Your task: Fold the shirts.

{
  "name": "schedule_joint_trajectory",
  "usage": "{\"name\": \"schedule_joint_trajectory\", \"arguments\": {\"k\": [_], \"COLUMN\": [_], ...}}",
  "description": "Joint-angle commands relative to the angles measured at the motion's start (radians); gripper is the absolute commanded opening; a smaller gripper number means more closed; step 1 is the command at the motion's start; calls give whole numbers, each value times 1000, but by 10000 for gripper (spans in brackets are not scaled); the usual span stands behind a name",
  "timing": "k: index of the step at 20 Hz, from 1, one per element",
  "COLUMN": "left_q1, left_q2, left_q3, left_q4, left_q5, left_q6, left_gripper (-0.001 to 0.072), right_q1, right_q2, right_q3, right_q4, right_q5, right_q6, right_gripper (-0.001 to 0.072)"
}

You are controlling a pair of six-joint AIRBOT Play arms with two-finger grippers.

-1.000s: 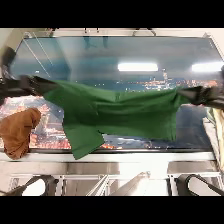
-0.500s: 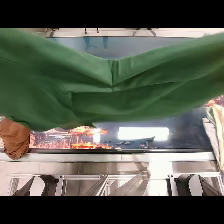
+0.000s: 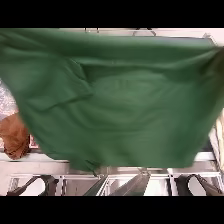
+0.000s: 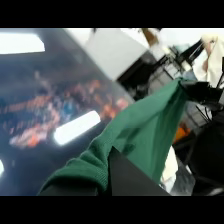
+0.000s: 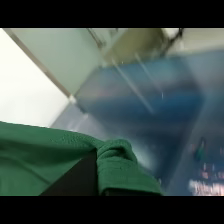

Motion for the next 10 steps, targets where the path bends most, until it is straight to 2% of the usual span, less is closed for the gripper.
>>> {"name": "schedule_joint_trajectory", "arguments": {"k": [1,3,4,7,10], "left_q1": [-197,-230,-235,-235,-224], "left_q2": [-283,-494,-612,-886,-1002], "left_q3": [-74,-29,27,240,422], "left_q4": [303,329,328,319,320], "left_q5": [148,176,167,101,94], "left_q6": [33,32,32,-5,-35], "left_gripper": [27,27,27,16,17], "right_q1": [178,215,218,217,209], "right_q2": [-293,-499,-595,-827,-928], "right_q3": [-92,-91,-87,-36,66], "right_q4": [-97,-45,35,263,285], "right_q5": [-193,-258,-263,-206,-192], "right_q6": [-64,-134,-202,-343,-344], "right_gripper": [16,15,15,15,15]}}
